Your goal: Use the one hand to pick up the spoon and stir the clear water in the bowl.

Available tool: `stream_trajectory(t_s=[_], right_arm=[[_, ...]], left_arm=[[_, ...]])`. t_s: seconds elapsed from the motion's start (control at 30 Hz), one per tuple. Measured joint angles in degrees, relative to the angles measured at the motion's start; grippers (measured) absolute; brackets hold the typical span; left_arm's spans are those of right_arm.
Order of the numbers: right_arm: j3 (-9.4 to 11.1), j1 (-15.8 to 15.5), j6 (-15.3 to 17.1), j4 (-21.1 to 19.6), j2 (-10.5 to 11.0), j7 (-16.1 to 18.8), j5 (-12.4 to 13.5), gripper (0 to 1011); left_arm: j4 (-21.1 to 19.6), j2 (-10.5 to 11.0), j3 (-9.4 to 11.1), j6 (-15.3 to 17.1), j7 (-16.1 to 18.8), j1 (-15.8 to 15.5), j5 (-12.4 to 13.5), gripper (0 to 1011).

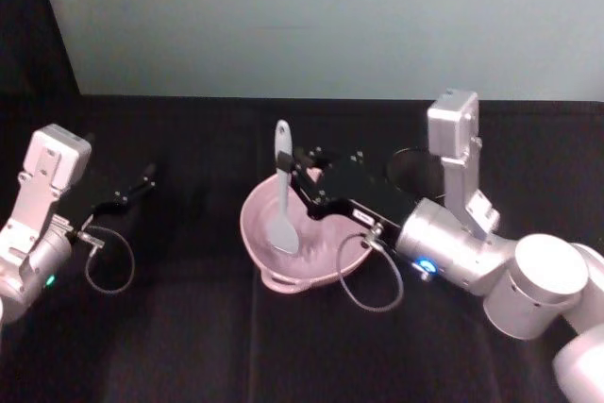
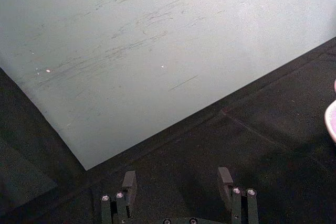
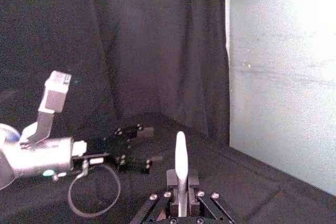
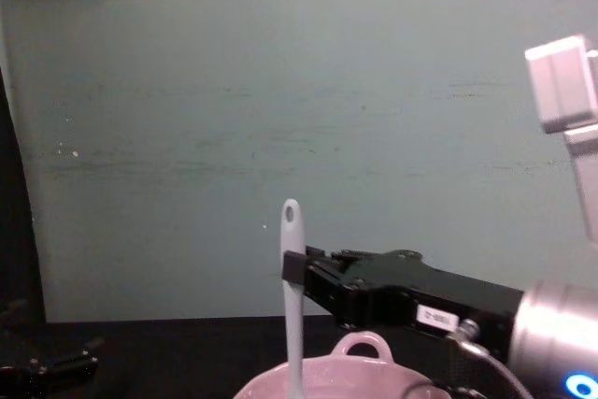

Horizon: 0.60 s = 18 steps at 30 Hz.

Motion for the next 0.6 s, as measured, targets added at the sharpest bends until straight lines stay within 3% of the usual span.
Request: stream_trajectory(t_s=[0.33,0.6], right_arm=[[0.8,5.8,-4.1,8.8,-3.7,-3.3,-3.1,111],[3.1,5.9,-4.8,9.5,-2.7,-4.7,-4.6,111]], left_arm=[[0.0,0.0,0.0,0.0,0.0,0.0,0.0,1011],[0.0,0.0,0.0,0.0,0.0,0.0,0.0,1011]])
